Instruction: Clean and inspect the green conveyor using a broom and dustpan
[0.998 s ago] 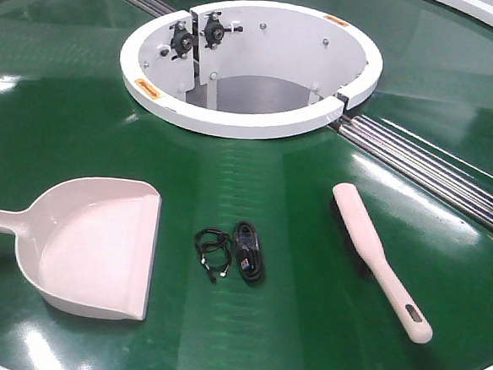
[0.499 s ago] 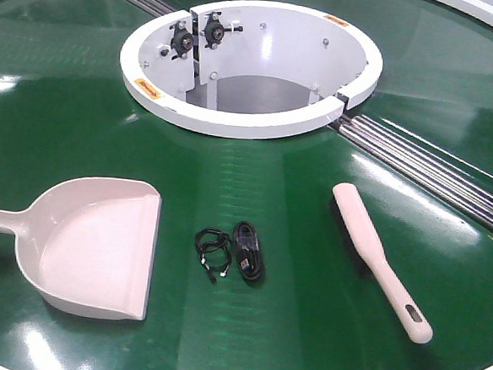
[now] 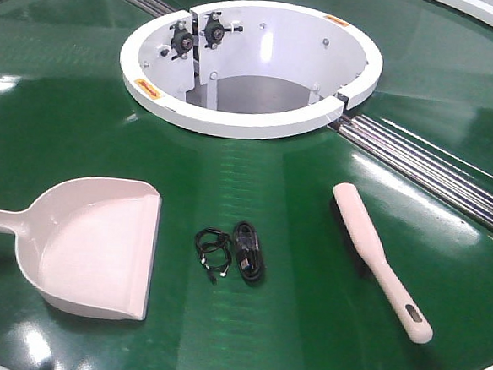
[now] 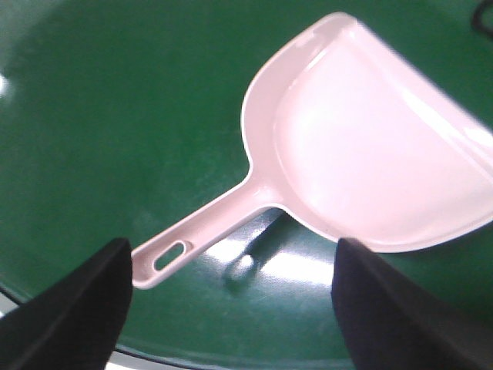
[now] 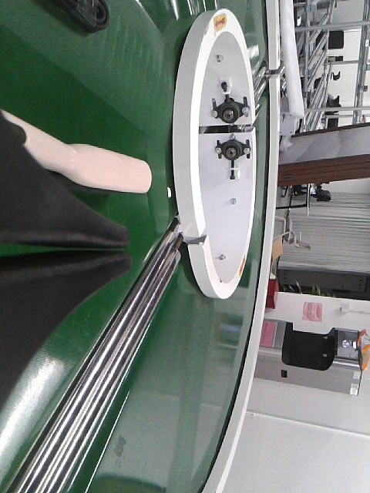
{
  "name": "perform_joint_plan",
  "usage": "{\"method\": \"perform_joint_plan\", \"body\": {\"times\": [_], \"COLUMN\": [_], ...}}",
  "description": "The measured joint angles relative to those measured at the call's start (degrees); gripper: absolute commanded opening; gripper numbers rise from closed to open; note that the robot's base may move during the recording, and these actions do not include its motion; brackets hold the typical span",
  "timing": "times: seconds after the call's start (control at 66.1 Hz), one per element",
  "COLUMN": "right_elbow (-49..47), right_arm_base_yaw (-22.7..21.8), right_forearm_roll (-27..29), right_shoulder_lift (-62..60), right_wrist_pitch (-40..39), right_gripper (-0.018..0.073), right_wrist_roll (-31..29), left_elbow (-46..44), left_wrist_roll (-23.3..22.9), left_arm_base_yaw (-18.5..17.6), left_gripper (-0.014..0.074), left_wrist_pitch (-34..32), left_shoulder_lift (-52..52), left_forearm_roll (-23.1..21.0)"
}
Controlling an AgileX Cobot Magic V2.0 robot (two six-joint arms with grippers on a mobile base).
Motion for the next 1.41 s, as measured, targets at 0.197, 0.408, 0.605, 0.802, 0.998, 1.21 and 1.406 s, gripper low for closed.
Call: {"method": "perform_joint_plan", "body": {"times": [0.197, 0.408, 0.605, 0.802, 0.998, 1.21, 1.406], "right_elbow": [0.0, 0.0, 0.0, 0.0, 0.0, 0.0, 0.0], "right_arm_base_yaw": [0.0, 0.0, 0.0, 0.0, 0.0, 0.0, 0.0], "right_forearm_roll": [0.0, 0.0, 0.0, 0.0, 0.0, 0.0, 0.0], "right_shoulder_lift": [0.0, 0.0, 0.0, 0.0, 0.0, 0.0, 0.0], "right_wrist_pitch": [0.0, 0.0, 0.0, 0.0, 0.0, 0.0, 0.0], "right_gripper": [-0.0008, -0.0008, -0.0008, -0.0008, -0.0008, -0.0008, -0.0008], "right_wrist_roll": [0.0, 0.0, 0.0, 0.0, 0.0, 0.0, 0.0], "left_elbow": [-6.4, -6.8, -6.9, -9.2, -15.8, -16.8, -17.0], "left_wrist_roll": [18.8, 29.5, 30.8, 33.6, 34.0, 38.0, 40.5], "left_arm_base_yaw": [0.0, 0.0, 0.0, 0.0, 0.0, 0.0, 0.1], "left_gripper": [0.0500, 0.0500, 0.0500, 0.0500, 0.0500, 0.0500, 0.0500], "left_wrist_pitch": [9.0, 12.2, 9.2, 8.3, 7.5, 9.4, 10.1], "left_shoulder_lift": [14.5, 22.0, 26.4, 31.5, 35.0, 38.8, 41.0], "left_forearm_roll": [0.5, 6.8, 11.8, 11.8, 10.7, 8.0, 7.2]}}
